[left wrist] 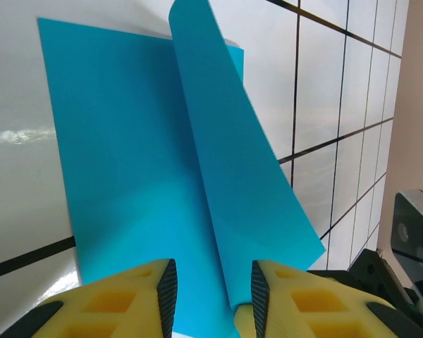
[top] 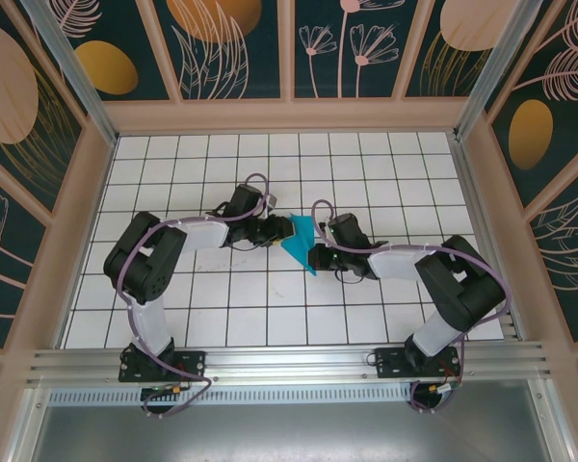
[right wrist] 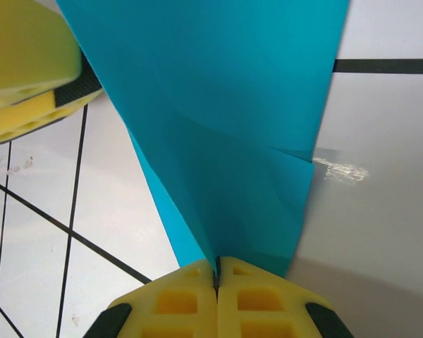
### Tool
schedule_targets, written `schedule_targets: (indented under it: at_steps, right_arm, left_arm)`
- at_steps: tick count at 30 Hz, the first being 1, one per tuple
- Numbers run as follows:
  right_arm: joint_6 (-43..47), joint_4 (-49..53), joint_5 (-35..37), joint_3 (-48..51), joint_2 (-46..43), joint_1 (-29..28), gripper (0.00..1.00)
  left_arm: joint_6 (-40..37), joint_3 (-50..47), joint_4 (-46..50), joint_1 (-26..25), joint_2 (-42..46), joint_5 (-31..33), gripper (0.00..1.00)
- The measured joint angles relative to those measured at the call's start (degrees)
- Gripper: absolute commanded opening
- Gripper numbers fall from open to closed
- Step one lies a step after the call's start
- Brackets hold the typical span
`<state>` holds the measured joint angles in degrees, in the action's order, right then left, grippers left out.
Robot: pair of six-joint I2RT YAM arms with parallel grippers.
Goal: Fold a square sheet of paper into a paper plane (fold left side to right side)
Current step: Fourth fold the wing at the center of the table.
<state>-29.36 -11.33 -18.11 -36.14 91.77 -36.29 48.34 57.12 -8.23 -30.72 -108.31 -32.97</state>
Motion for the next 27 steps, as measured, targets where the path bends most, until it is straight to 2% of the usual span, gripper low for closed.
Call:
schedule_targets:
  at_steps: [10,27]
  right_arm:
    - [-0.83,-0.52,-0.48,0.0,0.11,0.0,0.02]
    - [-1.03,-0.87,-1.51,-0.02,1.53,0.59,0.04]
  left_arm:
    - [0.0,2.97,-0.2,-0.83,-3.41,-0.04,0.42]
    - [-0.04,6.23,0.37,-1.88,-7.13,0.11,0.42]
